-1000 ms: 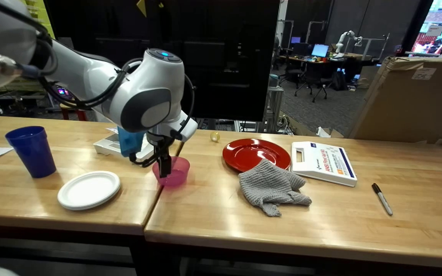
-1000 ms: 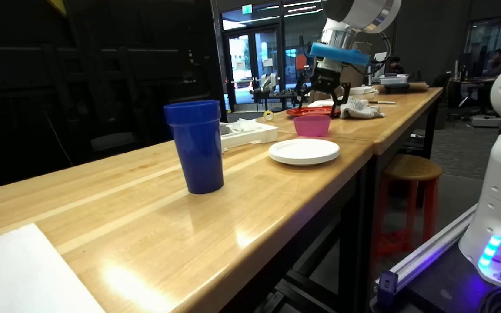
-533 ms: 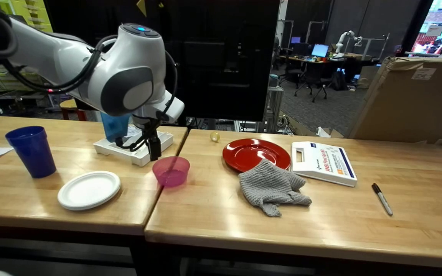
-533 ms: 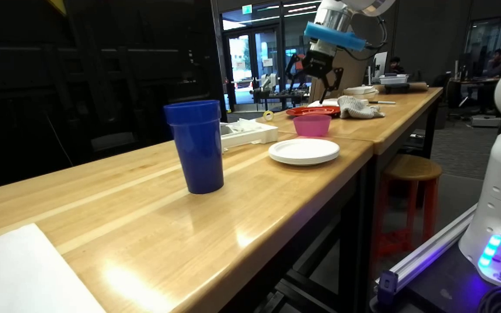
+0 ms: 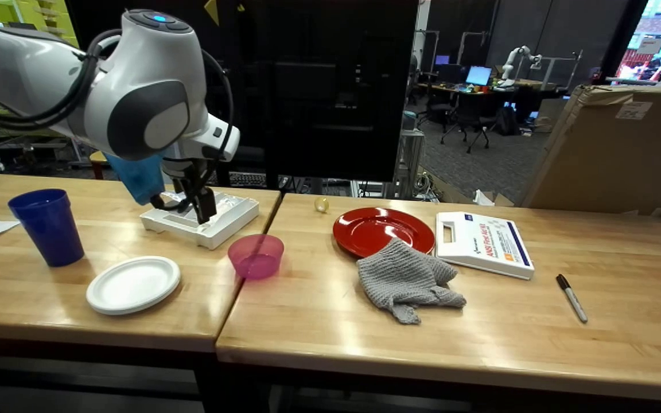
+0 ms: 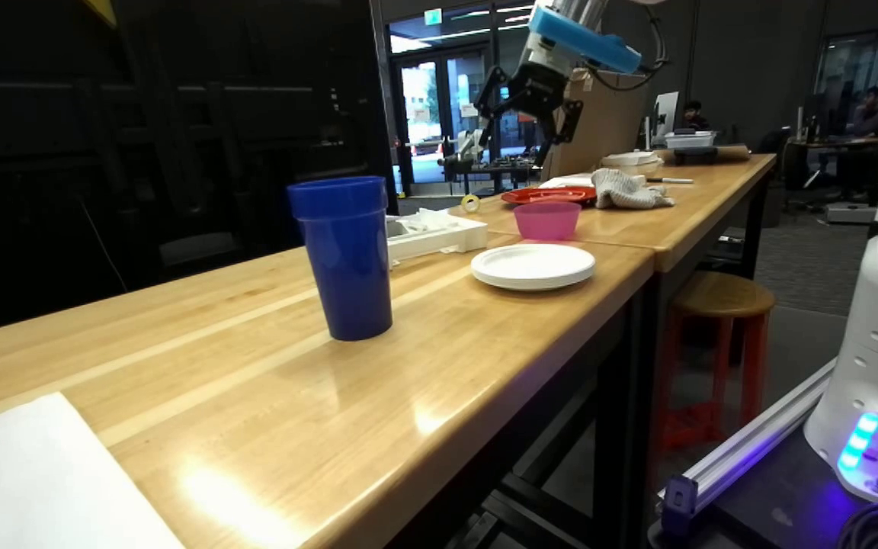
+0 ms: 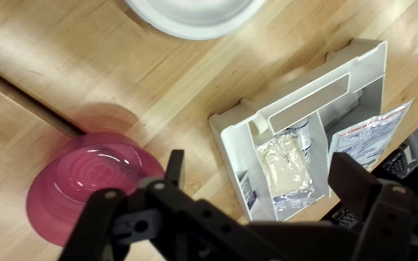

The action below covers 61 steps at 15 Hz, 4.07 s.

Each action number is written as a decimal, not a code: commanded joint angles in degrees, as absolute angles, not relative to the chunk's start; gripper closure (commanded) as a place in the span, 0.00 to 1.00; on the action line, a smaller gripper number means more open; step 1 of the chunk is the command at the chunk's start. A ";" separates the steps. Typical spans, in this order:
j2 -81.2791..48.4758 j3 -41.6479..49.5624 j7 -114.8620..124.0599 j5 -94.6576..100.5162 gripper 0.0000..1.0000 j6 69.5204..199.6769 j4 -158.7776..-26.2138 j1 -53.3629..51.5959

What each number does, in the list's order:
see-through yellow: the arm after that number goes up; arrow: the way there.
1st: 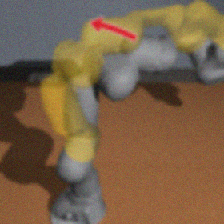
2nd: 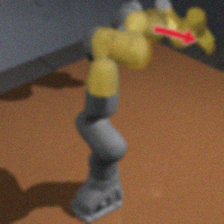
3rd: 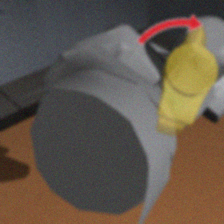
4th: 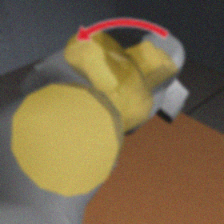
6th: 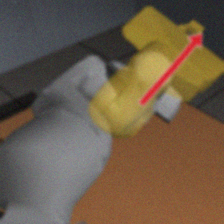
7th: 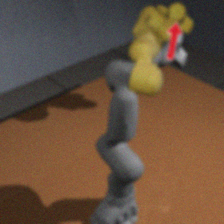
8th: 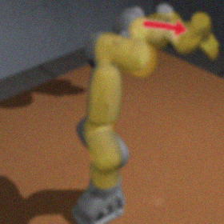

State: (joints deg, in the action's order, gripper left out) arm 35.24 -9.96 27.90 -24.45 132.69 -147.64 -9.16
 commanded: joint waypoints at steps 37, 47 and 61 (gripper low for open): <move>31.47 -21.22 17.49 -15.61 0.00 142.04 -153.13 -20.42; 31.66 -21.11 17.47 -15.64 0.00 142.01 -153.17 -20.50; 31.66 -21.10 17.47 -15.64 0.00 142.01 -153.18 -20.50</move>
